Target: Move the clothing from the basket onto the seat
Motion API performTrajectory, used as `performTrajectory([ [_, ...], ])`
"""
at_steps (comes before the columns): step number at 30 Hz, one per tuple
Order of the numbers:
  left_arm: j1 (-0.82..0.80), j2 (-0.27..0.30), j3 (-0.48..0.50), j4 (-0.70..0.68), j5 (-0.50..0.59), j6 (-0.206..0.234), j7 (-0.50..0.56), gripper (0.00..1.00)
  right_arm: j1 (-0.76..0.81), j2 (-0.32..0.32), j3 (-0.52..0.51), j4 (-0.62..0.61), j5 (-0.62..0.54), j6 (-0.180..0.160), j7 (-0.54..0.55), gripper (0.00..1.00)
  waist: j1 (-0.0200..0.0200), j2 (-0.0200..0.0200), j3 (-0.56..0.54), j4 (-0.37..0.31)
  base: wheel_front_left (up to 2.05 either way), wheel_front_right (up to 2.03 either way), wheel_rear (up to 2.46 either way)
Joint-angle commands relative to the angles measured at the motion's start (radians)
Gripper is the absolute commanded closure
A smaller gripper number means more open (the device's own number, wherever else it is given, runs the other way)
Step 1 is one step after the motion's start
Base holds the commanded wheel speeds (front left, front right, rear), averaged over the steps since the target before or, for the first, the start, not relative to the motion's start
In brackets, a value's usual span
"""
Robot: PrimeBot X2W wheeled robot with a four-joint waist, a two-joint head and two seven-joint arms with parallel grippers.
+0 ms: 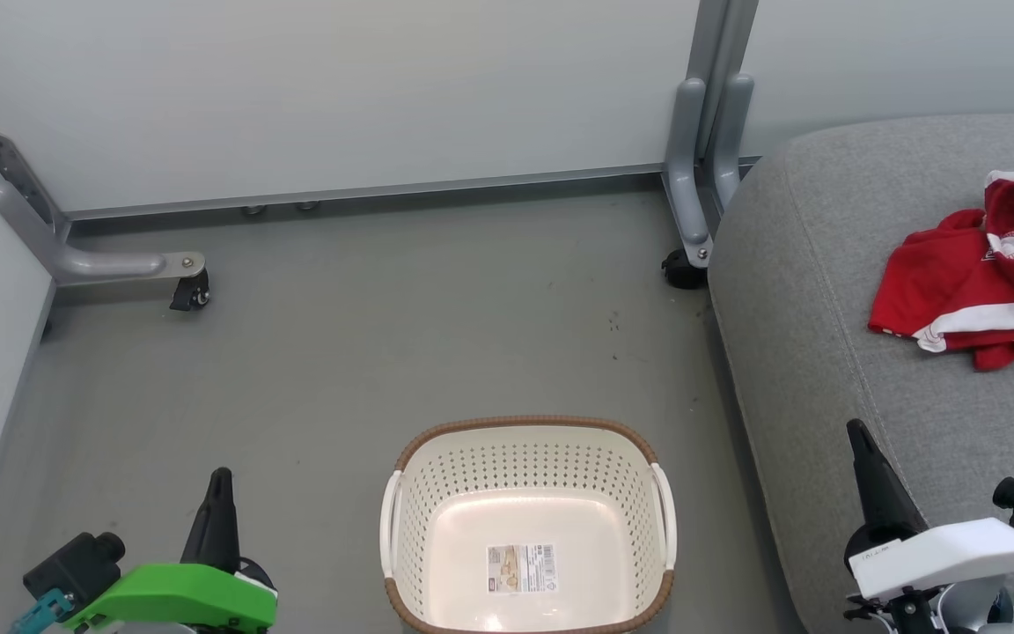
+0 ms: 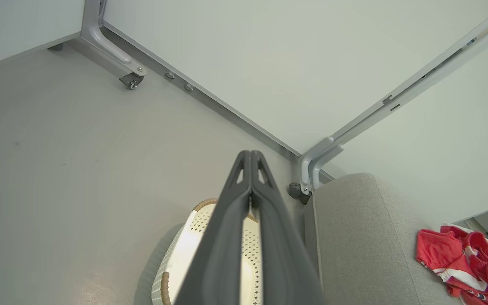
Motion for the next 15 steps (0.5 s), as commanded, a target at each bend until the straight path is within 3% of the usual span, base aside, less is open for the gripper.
performTrajectory([
  [1,-0.032,-0.001,0.013,-0.01,-0.032,-0.008,0.007,1.0,-0.031,-0.007,-0.002,-0.002,0.036,0.0,0.004,1.0,0.0,0.0,0.0,0.0,0.0,0.0,0.0],
  [15,-0.053,-0.015,0.055,-0.005,-0.196,-0.032,0.051,1.0,-0.069,-0.011,-0.009,0.047,0.212,0.0,0.021,1.0,0.0,0.0,-0.002,0.0,0.0,0.0,0.0],
])
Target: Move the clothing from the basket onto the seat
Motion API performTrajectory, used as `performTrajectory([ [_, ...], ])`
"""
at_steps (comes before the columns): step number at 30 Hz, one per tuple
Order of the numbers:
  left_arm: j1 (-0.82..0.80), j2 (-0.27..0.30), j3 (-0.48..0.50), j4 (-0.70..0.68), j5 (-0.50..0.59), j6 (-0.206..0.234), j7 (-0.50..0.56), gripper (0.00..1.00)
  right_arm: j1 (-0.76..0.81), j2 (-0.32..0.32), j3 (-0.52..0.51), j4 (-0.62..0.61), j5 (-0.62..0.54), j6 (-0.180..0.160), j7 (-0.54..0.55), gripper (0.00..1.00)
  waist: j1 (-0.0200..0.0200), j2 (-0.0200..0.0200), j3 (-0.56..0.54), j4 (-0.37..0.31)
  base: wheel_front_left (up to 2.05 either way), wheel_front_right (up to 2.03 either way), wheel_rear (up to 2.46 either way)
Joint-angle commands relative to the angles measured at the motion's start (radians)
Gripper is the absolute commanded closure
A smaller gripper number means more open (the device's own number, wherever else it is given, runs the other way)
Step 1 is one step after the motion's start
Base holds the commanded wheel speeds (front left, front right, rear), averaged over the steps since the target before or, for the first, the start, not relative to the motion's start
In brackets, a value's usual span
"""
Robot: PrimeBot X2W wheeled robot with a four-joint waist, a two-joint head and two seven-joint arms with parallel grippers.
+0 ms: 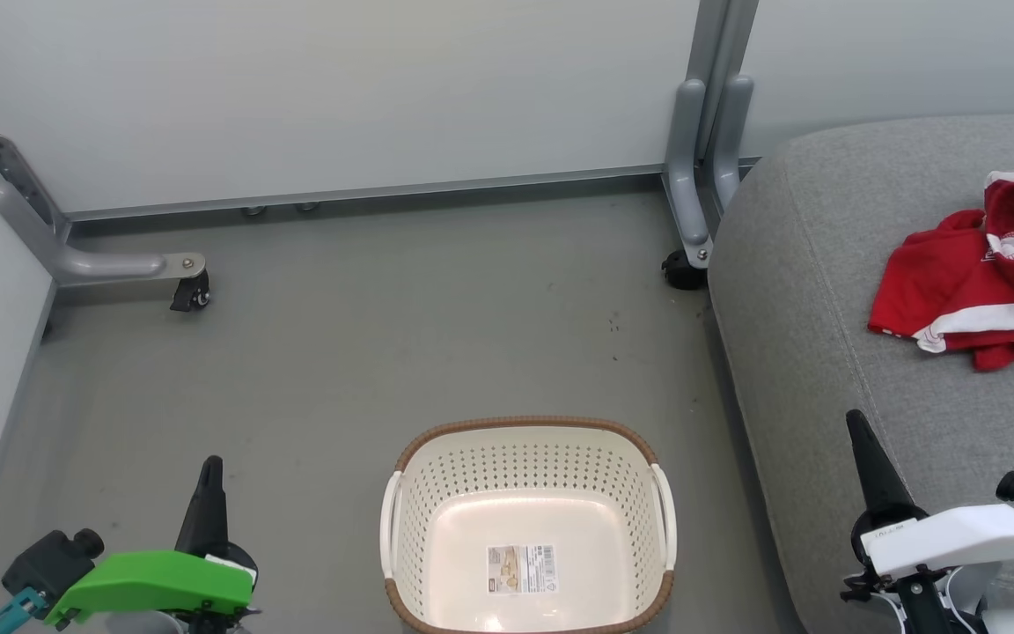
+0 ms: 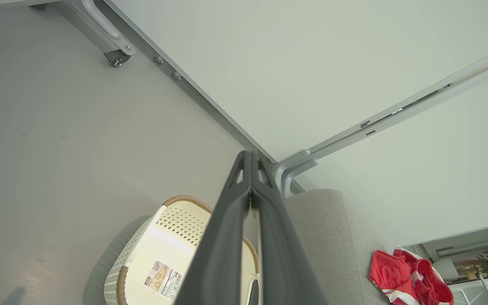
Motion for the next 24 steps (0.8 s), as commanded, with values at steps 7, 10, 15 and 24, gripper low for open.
performTrajectory([
  [7,-0.038,-0.006,0.029,-0.005,-0.092,-0.018,0.024,1.0,-0.043,-0.009,-0.008,0.018,0.097,0.001,0.012,1.0,0.0,0.0,-0.001,0.0,0.0,0.0,0.0],
  [10,-0.043,-0.009,0.038,-0.004,-0.123,-0.022,0.033,1.0,-0.048,-0.009,-0.009,0.027,0.13,0.001,0.015,1.0,0.0,0.0,-0.001,0.0,0.0,0.0,0.0],
  [15,-0.049,-0.013,0.049,-0.002,-0.169,-0.03,0.047,1.0,-0.061,-0.009,-0.012,0.041,0.179,0.001,0.022,1.0,0.0,0.0,-0.002,0.0,0.0,0.0,0.0],
  [24,-0.058,-0.019,0.072,0.001,-0.251,-0.04,0.069,1.0,-0.08,-0.009,-0.018,0.066,0.265,0.001,0.033,1.0,0.0,0.0,-0.003,0.0,0.0,0.0,0.0],
])
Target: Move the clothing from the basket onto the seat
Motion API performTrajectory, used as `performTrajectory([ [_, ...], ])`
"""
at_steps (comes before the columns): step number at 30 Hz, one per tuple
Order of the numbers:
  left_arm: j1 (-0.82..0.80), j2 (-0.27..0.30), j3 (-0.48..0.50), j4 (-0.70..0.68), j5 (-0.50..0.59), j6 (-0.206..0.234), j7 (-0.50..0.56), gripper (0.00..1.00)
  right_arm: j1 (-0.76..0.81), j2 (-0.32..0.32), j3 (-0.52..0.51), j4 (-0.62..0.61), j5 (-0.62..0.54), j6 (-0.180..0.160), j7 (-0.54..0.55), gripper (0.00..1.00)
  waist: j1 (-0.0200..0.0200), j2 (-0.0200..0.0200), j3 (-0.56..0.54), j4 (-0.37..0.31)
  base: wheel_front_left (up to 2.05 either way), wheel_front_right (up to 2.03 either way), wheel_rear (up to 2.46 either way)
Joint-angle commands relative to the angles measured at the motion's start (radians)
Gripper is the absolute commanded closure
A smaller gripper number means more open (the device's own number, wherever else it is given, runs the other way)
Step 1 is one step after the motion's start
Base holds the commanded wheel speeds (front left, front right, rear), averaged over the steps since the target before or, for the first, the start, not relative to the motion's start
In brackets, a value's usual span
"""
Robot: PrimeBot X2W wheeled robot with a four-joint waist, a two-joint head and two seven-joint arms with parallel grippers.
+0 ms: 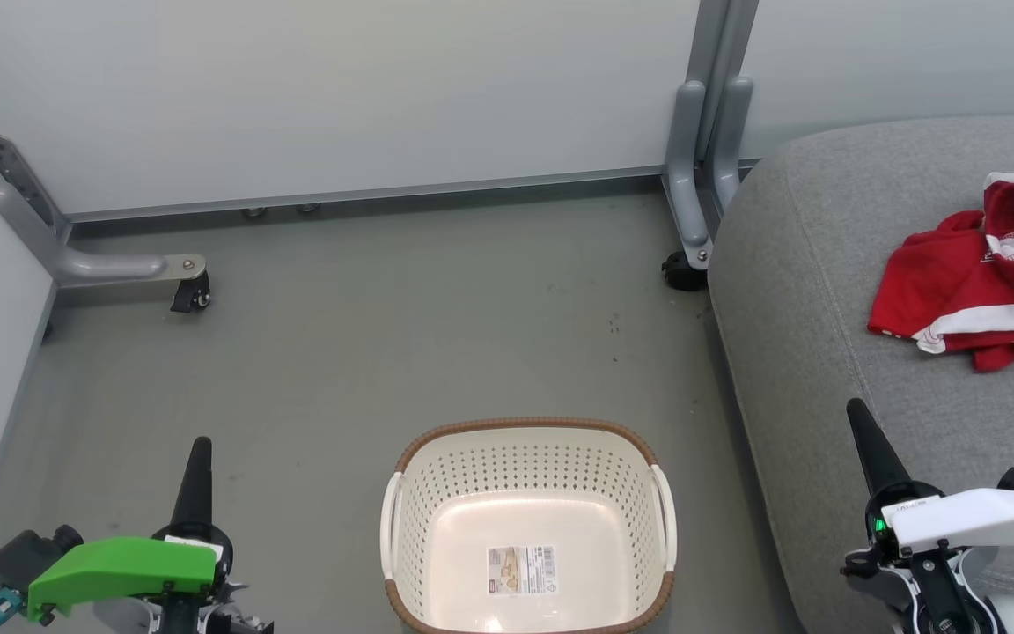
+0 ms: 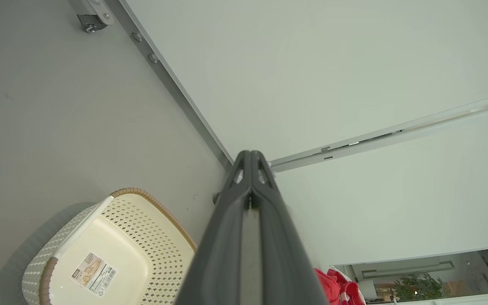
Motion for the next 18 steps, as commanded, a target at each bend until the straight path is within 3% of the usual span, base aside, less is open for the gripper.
performTrajectory([
  [1,-0.024,0.002,0.012,-0.002,-0.026,-0.007,0.007,1.0,-0.025,-0.007,-0.003,0.0,0.026,0.001,0.007,1.0,0.0,0.0,0.0,0.0,0.0,0.0,0.0],
  [18,-0.04,-0.013,0.047,0.003,-0.161,-0.028,0.044,1.0,-0.057,-0.005,-0.015,0.043,0.168,0.0,0.026,1.0,0.0,0.0,-0.002,0.0,0.0,0.0,0.0],
])
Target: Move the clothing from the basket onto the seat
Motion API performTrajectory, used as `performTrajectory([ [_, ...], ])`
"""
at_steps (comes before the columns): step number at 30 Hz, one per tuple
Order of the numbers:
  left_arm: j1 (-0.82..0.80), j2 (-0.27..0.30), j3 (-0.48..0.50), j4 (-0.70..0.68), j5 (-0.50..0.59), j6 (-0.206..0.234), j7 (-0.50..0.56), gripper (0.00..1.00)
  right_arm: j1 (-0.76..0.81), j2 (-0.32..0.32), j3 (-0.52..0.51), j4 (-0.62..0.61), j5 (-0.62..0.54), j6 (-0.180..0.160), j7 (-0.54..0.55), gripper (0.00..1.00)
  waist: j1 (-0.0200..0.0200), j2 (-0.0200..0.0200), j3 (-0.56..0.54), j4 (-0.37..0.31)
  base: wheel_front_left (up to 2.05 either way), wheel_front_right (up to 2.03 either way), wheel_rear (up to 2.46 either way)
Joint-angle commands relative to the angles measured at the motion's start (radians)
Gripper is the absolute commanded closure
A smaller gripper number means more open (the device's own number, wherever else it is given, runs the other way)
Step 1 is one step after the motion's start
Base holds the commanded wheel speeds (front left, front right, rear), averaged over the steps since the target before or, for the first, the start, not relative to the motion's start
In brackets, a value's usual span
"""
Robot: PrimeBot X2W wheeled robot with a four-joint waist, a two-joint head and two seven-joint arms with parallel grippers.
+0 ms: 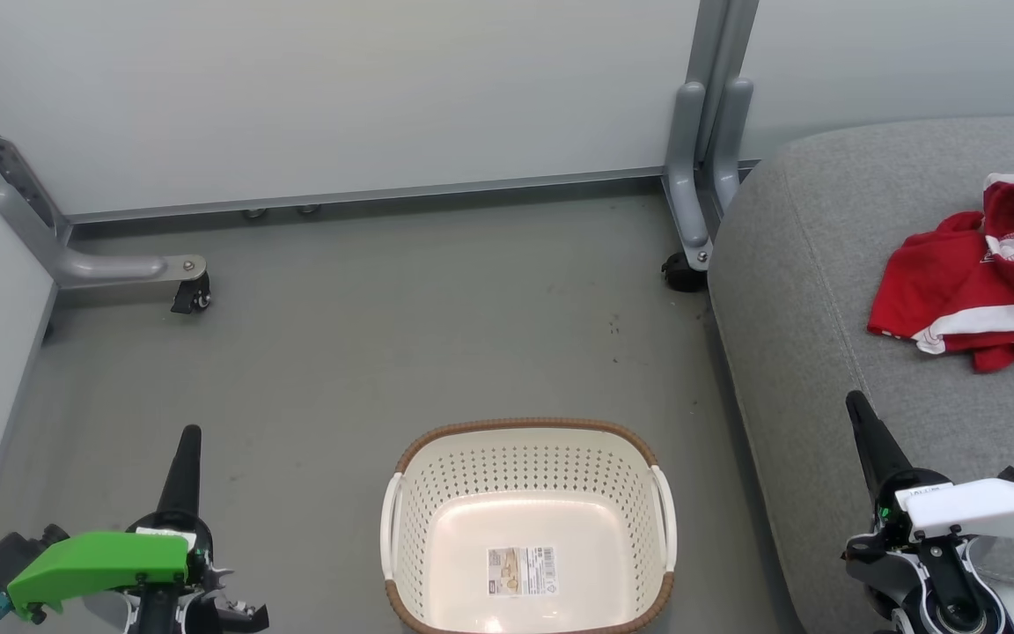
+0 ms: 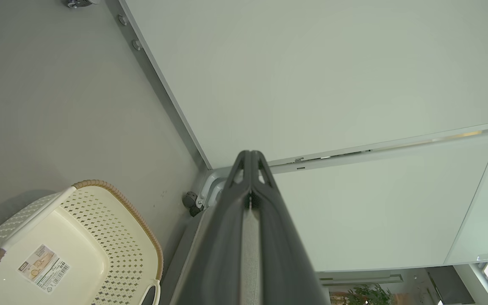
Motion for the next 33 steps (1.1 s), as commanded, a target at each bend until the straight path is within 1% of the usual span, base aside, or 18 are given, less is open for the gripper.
performTrajectory([
  [1,-0.022,-0.002,0.008,0.0,-0.022,-0.01,0.006,1.0,-0.022,-0.005,-0.004,0.003,0.024,0.0,0.004,1.0,0.0,0.0,0.0,0.0,0.0,0.0,0.0],
  [29,-0.044,-0.02,0.06,0.007,-0.207,-0.037,0.06,1.0,-0.064,0.001,-0.023,0.062,0.216,0.0,0.035,1.0,0.0,0.0,-0.003,0.0,0.0,0.0,0.0],
  [33,-0.041,-0.021,0.061,0.007,-0.207,-0.037,0.06,1.0,-0.062,0.002,-0.025,0.063,0.214,0.0,0.036,1.0,0.0,0.0,-0.003,0.0,0.0,0.0,0.0],
])
